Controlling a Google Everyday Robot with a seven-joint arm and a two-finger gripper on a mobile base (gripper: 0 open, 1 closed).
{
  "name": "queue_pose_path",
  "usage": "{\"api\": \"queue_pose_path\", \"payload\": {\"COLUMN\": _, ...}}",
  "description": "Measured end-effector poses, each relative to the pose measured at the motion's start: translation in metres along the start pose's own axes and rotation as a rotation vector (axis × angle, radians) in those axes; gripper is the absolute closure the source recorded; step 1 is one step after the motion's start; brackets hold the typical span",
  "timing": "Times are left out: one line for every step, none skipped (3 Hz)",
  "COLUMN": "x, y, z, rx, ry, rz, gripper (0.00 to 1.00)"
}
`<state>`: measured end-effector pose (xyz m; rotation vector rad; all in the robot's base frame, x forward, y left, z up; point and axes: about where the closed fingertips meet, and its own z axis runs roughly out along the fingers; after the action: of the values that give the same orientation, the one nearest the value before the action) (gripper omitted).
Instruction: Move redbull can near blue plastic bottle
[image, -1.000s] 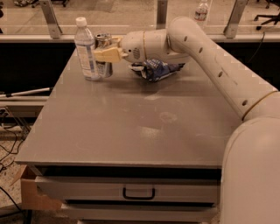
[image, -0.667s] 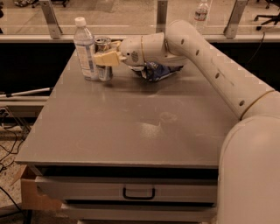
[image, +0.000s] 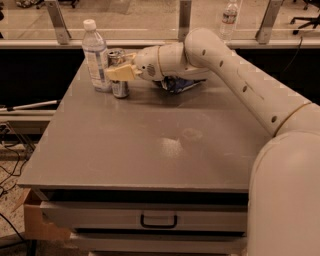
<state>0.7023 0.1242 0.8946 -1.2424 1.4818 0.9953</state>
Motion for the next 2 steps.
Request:
{"api": "queue_pose_path", "payload": {"x": 0.0034, "y": -0.0014, "z": -0.0009, "rx": 0.016, "ry": 0.012, "rz": -0.007, "gripper": 0.53}}
{"api": "queue_pose_path", "payload": {"x": 0.0051, "y": -0.0021, "z": -0.0018, "rx": 0.023, "ry": 0.019, "rz": -0.009, "gripper": 0.13}}
